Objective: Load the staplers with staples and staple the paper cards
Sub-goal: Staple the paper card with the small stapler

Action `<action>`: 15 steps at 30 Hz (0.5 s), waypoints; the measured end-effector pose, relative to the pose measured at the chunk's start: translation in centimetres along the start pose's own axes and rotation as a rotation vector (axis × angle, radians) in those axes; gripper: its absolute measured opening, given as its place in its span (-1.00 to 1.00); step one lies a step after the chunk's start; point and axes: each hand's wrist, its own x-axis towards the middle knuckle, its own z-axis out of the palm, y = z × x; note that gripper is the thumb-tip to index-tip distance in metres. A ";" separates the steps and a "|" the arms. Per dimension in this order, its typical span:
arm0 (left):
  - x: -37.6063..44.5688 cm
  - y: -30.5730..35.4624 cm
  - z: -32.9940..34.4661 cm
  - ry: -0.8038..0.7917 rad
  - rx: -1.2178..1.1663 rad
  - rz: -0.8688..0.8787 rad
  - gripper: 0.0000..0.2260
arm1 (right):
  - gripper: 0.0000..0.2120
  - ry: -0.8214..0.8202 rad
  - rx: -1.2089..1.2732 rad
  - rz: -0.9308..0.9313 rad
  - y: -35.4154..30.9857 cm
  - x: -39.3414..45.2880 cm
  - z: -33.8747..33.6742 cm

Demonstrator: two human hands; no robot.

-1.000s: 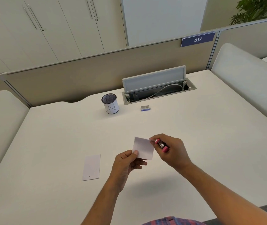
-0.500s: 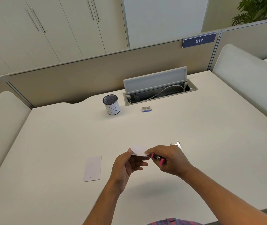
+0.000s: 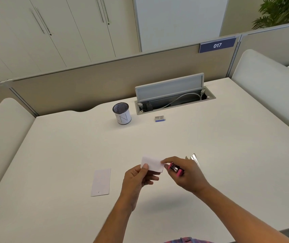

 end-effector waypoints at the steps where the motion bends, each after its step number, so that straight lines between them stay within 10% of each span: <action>1: 0.0 0.0 0.0 0.009 -0.004 0.002 -0.69 | -0.83 0.024 0.014 0.056 -0.2 0.0 0.0; 9: 0.0 -0.1 0.3 0.055 -0.045 0.024 -0.67 | -0.81 -0.064 0.561 0.547 -1.6 0.5 -0.1; 15: 0.0 0.0 1.2 0.017 -0.063 0.025 -0.69 | -0.80 -0.156 0.551 0.542 -1.8 1.5 0.2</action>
